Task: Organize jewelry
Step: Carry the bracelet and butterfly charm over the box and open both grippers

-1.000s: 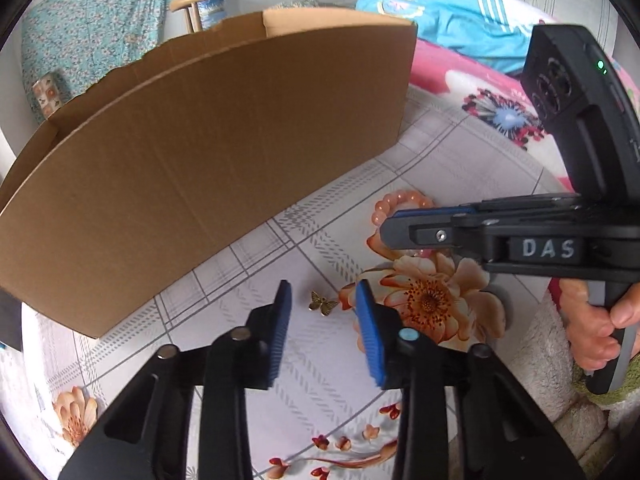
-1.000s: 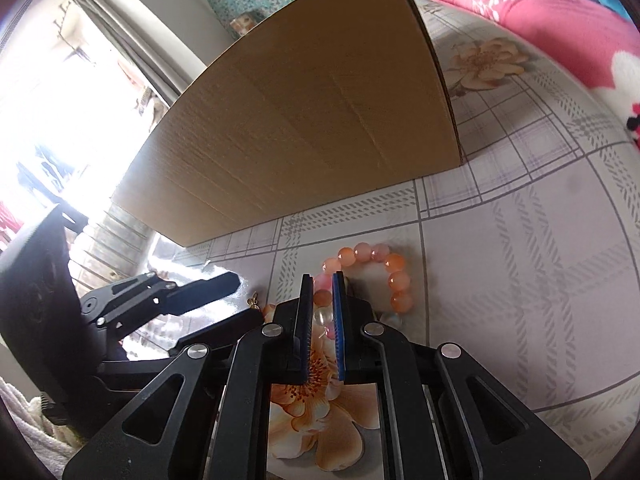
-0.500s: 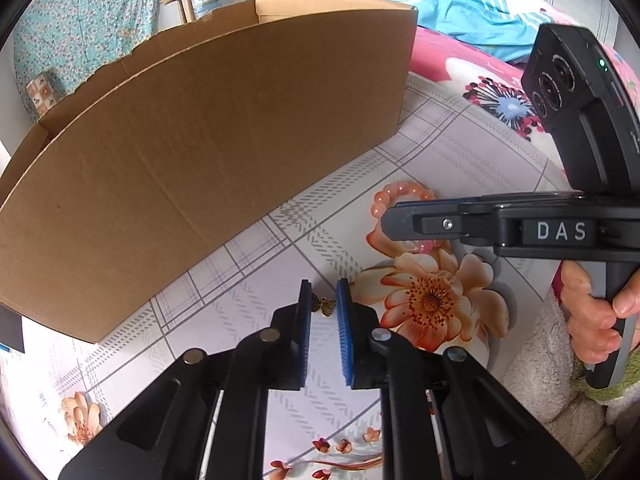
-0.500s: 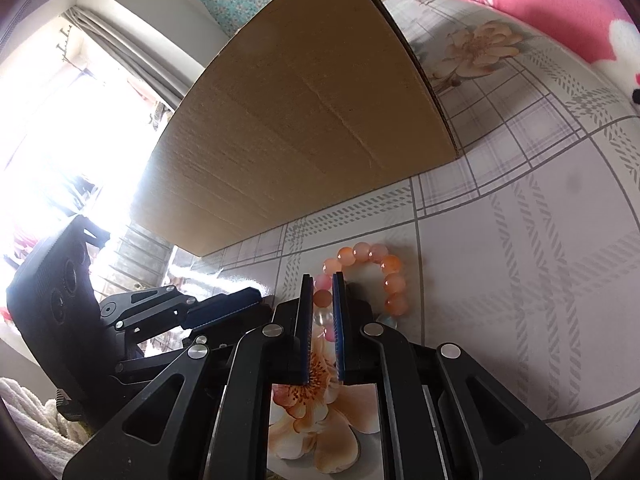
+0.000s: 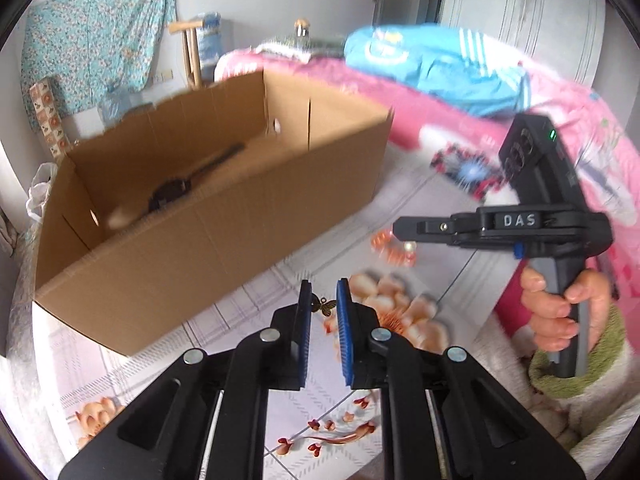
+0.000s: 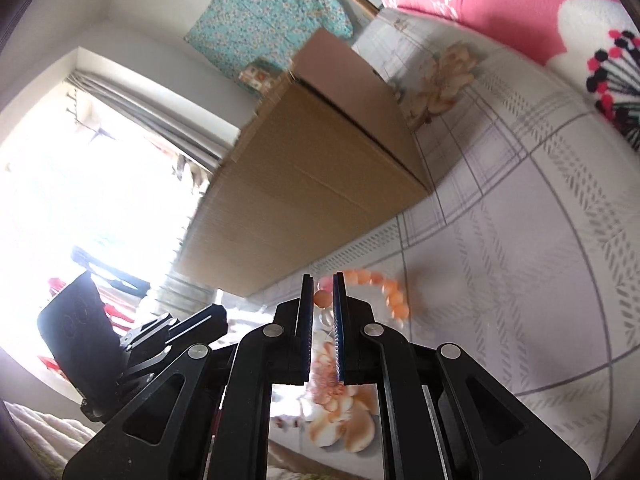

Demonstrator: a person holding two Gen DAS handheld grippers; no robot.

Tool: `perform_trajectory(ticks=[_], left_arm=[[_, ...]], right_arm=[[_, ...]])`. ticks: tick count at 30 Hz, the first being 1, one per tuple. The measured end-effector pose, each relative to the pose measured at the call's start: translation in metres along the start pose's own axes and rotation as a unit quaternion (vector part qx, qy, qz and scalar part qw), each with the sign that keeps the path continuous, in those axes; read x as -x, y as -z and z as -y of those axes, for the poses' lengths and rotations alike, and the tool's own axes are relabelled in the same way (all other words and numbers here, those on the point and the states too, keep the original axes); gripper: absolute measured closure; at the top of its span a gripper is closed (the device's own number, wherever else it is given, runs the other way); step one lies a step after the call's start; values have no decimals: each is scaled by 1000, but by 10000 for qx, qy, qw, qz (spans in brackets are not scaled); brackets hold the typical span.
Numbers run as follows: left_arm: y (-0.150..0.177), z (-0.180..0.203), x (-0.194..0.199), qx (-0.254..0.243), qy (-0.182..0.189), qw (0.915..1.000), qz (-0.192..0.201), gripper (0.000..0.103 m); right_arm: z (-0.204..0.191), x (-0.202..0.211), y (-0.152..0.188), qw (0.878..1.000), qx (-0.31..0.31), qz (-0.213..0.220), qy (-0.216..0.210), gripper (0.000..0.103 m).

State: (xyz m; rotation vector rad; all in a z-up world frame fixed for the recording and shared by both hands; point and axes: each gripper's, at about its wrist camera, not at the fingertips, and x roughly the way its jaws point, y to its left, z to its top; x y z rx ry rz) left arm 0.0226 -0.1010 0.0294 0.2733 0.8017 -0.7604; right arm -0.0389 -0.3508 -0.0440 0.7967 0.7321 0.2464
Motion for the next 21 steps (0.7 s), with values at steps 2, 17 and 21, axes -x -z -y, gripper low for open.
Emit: perform_trajectory(ticks=[2,17,21], left_arm=[[-8,-4,15,2,36,9998,215,91],[-96,-100,-1,788,444,9955,-286,91],[-110,-132,-53,1236,567,9841,-1140,91]], right_arm=[[-4,15,-6,9997,-1,155,-174,96],[-90,29,-89,9935,803,624,-520,96],[-98,1,-118,9951,909,246,-284,96]])
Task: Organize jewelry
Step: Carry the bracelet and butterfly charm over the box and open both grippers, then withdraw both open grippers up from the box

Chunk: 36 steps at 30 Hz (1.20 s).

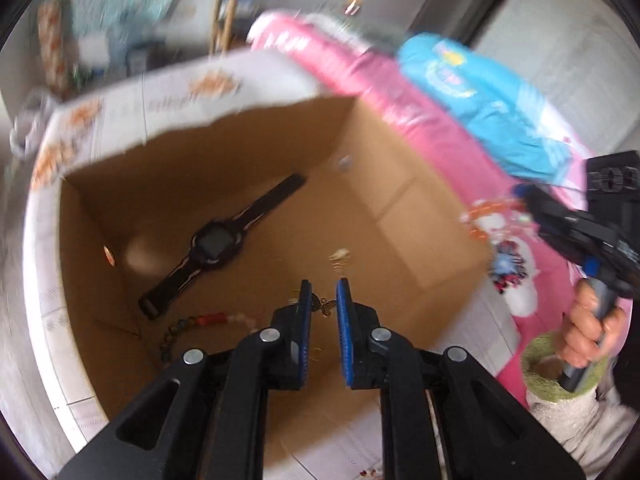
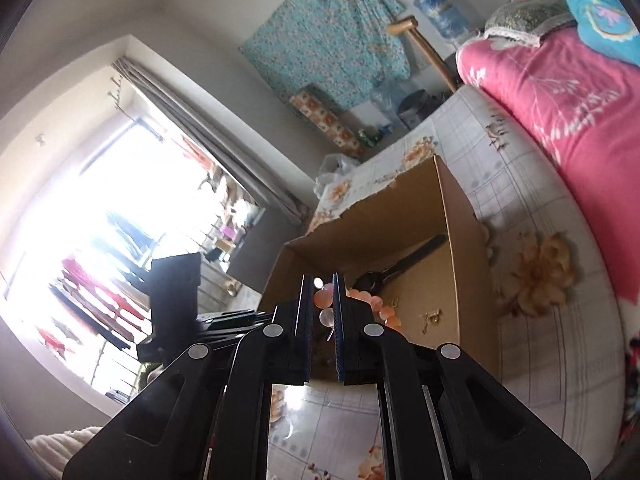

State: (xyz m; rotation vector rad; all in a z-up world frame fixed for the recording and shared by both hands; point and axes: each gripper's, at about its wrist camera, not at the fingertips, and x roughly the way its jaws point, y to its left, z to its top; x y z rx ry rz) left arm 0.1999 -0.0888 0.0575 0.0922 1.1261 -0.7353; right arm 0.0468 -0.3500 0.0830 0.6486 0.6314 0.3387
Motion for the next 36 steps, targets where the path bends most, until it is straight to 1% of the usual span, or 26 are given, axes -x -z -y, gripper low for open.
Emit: perform_trajectory(ticks=[2,5,6,8,9,10,11,13,14,15,16,18,21,22,24,26,27,28,29,30,31,33,36], left_arm=[[-14,-16,-25,313,-9,9984,-474,91],[-24,-26,-54,518,-93,9945,-905,91],[-27,-29,-66,561,-142,9918,-1136,91],[-29,-35,-79,668,-144,9881,-1377,91],[-29,-38,-89,792,-114,9832,-1643,91],[-29,-41,-94,919,-39,9799,-1772,91],[-29,-42,-95,964,-72,9787,-1810,91],[-30,-45,-99,1033,-217,9758,-1915,80],[-30,-46,-99,1081,-266,9750,-1923,71],[-29,-47,-100,1128,-301,9742,-1931,67],[-28,-48,-99,1151,-294,9741,-1924,66],[-28,-48,-97,1190,-245,9749,-1867,58],[-26,-46,-86,1171,-311,9788,-1653,55],[-26,-42,-78,1107,-346,9819,-1497,54],[-27,-34,-63,986,-319,9869,-1234,48],[-24,-29,-44,882,-312,9911,-951,44],[-23,-27,-37,844,-302,9924,-845,43],[-19,-22,-23,782,-273,9944,-651,42],[-15,-19,-13,755,-266,9953,-536,39],[-14,-18,-5,747,-249,9959,-437,37],[-7,-15,11,733,-202,9969,-224,36],[3,-8,31,644,-197,9977,19,30],[25,-6,68,547,-445,9959,575,23]], right_arm=[[1,-15,-11,9998,44,-160,123,96],[1,-29,-17,9990,89,-380,235,96],[1,-34,-19,9984,95,-489,258,96],[6,-45,-23,9973,75,-644,337,96],[6,-49,-25,9968,56,-716,359,96],[8,-52,-26,9963,30,-775,380,96],[11,-56,-26,9955,4,-841,437,96],[12,-59,-27,9943,-18,-933,518,96],[14,-61,-27,9936,-28,-987,551,96],[14,-61,-27,9932,-29,-1010,578,96],[15,-63,-28,9928,-28,-1031,614,96],[15,-62,-28,9921,-18,-1053,684,96],[15,-62,-31,9909,25,-1051,835,96],[13,-62,-33,9901,94,-1025,956,96],[7,-65,-37,9869,325,-998,1222,95],[1,-72,-39,9833,520,-1053,1394,91],[-5,-79,-39,9794,682,-1133,1524,90],[-7,-83,-38,9762,765,-1201,1634,84],[-10,-87,-38,9733,863,-1217,1742,77],[-13,-90,-37,9710,941,-1214,1834,75],[-15,-91,-36,9705,973,-1199,1850,75],[-17,-88,-33,9720,956,-1137,1821,75],[-24,-70,-28,9730,1002,-863,1894,74]])
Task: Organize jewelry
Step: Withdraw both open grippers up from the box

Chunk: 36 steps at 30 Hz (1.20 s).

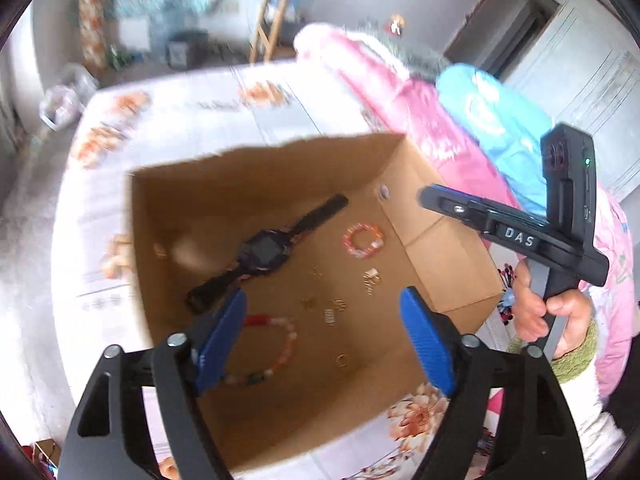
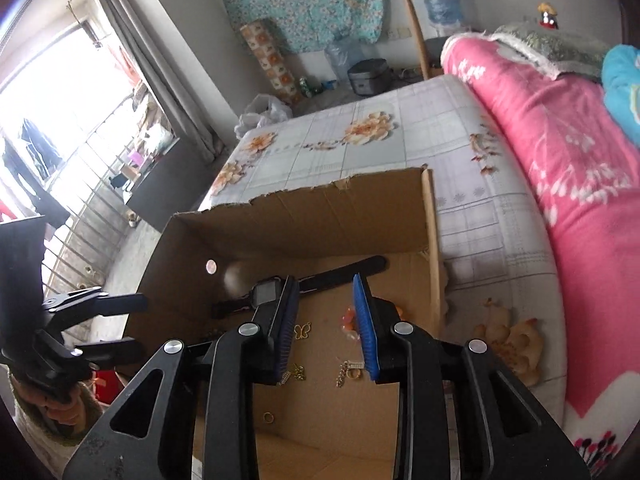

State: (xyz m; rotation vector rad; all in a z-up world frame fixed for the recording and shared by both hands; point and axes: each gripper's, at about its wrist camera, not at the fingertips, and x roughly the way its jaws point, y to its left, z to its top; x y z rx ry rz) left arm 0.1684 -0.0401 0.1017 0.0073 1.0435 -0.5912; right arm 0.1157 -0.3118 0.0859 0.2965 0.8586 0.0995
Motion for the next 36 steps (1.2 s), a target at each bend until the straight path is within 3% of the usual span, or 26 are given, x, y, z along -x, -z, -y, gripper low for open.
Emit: perform_trajectory(ticks=[5,8,11,15,16,19,23,31,36], left_arm=[[24,-37,35,249,-366,9964,729,12],[38,-59,27,625,-414,9940,802,8],[52,-77,4,1179,-54,9919,459,8],[65,-75,-19,1527,556,9864,256,7],[66,-72,-20,1507,478,9869,315,6],[67,-73,-18,1696,528,9834,374,6],[70,-79,-14,1916,647,9787,344,6],[109,-70,12,1792,721,9809,244,6],[137,-58,23,1654,503,9846,275,6]], right_arm=[[9,52,20,9961,-106,780,400,56],[33,69,42,9927,-656,929,391,52],[62,59,65,9891,-1350,585,93,51],[65,33,78,9874,-1506,-98,-468,51],[61,30,79,9866,-1502,-209,-603,49],[52,32,78,9889,-1427,-203,-359,49],[46,37,82,9872,-1529,-263,-361,49],[29,67,116,9890,-1419,-246,-328,49],[20,77,143,9892,-1407,-142,-377,47]])
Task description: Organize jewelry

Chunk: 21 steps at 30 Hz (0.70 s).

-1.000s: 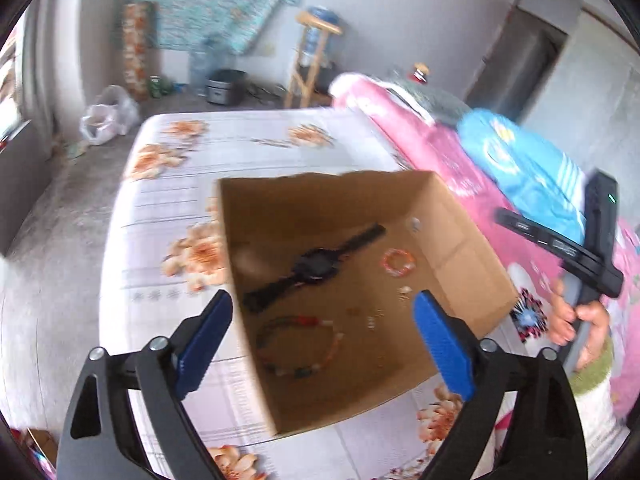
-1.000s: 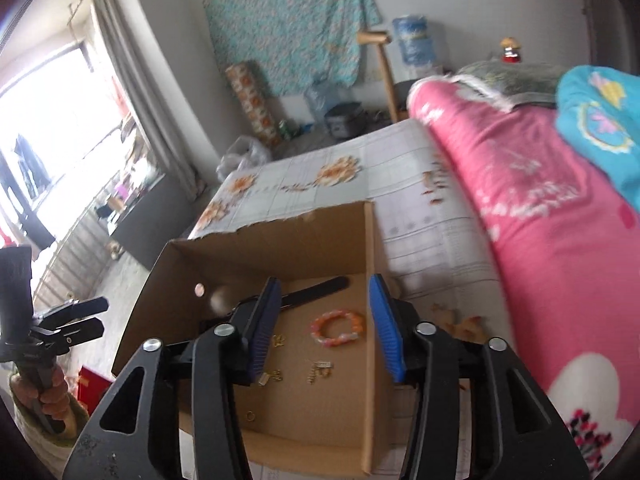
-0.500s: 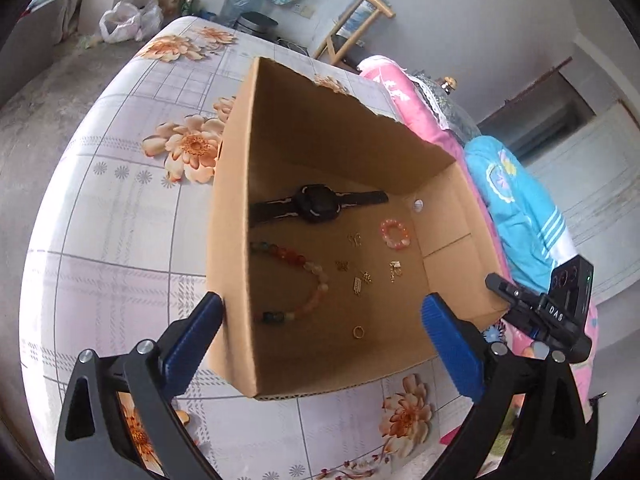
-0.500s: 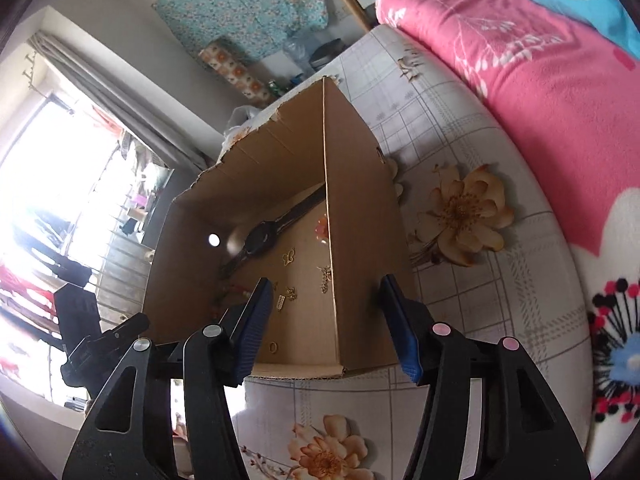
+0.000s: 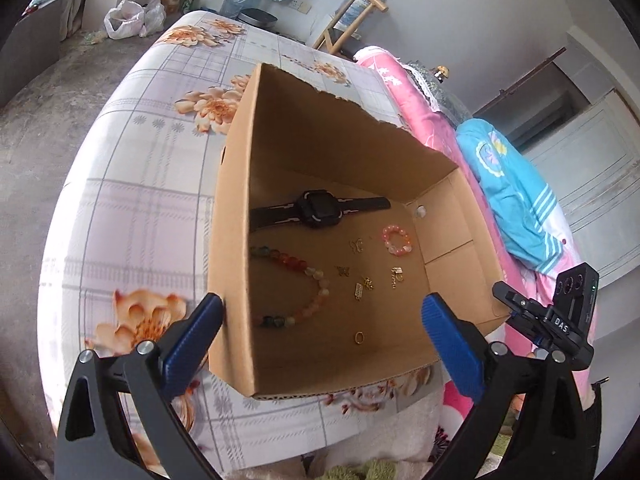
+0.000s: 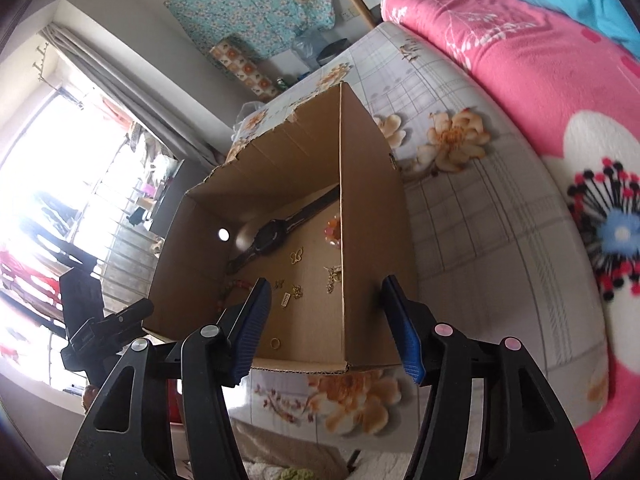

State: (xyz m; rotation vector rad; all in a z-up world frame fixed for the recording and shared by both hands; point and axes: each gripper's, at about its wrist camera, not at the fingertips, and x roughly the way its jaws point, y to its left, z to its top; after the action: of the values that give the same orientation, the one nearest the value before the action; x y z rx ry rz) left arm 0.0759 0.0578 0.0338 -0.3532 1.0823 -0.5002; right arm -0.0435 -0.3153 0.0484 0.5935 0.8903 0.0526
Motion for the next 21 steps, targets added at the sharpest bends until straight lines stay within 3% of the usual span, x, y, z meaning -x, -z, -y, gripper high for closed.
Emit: perform_trajectory(ticks=[2,5,10,15,19,21], left_arm=[[9,2,2,-123,-76,9999,79,6],[24,9,16,-328,-509,9967,534,6],[60,31,57,-591,-1125,9796,1555,5],[88,47,76,-764,-1686,9666,1770,5],[106,56,80,-782,-2333,9512,1864,5],[110,60,79,-897,-2456,9470,1863,5]], right_arm=[[1,0,9,10000,16,58,4,47],[0,11,17,9995,27,302,128,47],[-18,52,41,9915,479,1038,623,35],[-46,64,74,9786,1132,1343,1077,21],[-69,53,99,9677,1599,1394,1359,11],[-78,44,107,9636,1814,1393,1382,8]])
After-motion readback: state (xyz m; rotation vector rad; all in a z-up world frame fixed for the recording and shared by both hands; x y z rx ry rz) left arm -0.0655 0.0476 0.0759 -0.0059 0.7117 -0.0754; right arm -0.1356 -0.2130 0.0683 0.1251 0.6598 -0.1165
